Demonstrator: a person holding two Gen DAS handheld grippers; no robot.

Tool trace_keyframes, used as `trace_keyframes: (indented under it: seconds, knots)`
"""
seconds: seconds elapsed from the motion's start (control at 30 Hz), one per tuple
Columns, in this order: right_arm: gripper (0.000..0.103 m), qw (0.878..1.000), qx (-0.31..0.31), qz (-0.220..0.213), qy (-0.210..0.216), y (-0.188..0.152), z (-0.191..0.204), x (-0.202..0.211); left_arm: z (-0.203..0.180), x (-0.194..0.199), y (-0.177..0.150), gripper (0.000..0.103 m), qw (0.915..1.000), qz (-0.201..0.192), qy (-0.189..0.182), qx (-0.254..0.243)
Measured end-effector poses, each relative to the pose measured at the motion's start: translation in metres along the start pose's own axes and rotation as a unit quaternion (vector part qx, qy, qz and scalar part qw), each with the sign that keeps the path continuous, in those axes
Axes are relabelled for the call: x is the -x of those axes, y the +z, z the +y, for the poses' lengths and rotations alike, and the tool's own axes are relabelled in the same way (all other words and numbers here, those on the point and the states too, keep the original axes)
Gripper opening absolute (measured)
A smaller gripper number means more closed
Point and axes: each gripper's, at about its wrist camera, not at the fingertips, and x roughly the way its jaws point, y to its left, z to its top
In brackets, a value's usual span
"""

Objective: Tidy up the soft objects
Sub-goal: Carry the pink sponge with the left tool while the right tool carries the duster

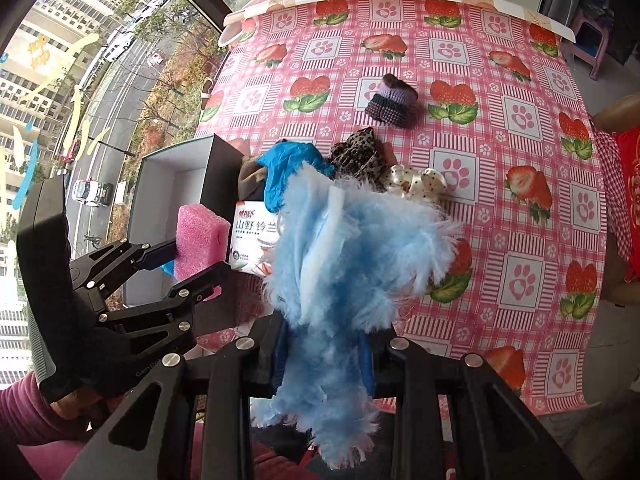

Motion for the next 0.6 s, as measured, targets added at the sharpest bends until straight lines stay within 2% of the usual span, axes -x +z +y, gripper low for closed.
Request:
trace_keyframes:
  seconds: [0.23,0.6]
  knots:
    - [0.031,1.000,0.018,0.015,0.006,-0.012,0.033,-0.013,0.019,0.007,-0.026,0.049,0.9998,-0.003,0.003,0.019]
    - [0.031,0.997,0.073,0.029,0.005,-0.015,0.084,-0.030,0.058,0.020,-0.053,0.049,0.9980,-0.018,0.028,0.055]
